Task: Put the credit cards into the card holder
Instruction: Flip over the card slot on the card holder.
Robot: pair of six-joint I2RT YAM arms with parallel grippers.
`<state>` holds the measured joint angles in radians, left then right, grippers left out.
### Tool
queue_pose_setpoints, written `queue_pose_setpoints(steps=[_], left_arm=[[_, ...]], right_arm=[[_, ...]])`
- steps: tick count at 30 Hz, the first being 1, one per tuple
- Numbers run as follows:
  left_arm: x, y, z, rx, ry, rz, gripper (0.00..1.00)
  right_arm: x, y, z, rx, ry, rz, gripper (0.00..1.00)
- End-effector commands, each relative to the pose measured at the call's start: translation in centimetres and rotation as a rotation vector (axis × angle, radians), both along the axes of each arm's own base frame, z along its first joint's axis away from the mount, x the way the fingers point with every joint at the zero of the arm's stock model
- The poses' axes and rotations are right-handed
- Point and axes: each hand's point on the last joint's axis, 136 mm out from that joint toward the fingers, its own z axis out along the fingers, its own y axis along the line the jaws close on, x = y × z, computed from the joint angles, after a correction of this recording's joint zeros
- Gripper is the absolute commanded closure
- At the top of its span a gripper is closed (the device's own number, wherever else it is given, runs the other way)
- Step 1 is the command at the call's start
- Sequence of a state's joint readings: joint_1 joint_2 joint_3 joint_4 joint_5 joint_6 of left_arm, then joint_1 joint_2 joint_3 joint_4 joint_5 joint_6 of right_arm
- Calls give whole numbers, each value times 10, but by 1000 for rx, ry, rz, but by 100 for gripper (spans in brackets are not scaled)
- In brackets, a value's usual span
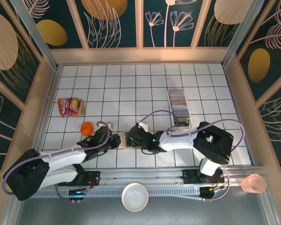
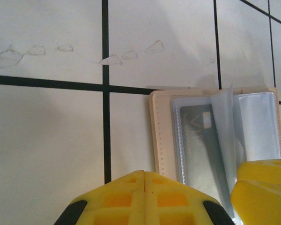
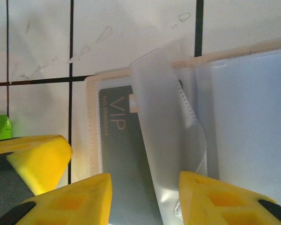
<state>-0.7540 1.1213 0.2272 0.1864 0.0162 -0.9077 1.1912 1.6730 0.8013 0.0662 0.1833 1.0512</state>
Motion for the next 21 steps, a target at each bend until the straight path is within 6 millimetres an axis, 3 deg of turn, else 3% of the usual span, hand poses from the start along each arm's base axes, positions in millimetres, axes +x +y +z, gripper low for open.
queue_pose_setpoints(steps=[1,5,11,17,21], left_arm=[[1,1,0,-14,-6,23,100],[4,8,1,-16,-17,76,100],[8,31,2,-15,-51,214,100],[12,40,14,-47,-91,274,100],[14,33,27,-49,-112,236,97]], right_arm=[[5,15,10,80,-37,16,59],[2,36,25,167,-65,65,61],[-4,61,75,254,-189,153,61],[-12,59,140,353,-358,219,59],[-2,35,157,221,-480,234,59]])
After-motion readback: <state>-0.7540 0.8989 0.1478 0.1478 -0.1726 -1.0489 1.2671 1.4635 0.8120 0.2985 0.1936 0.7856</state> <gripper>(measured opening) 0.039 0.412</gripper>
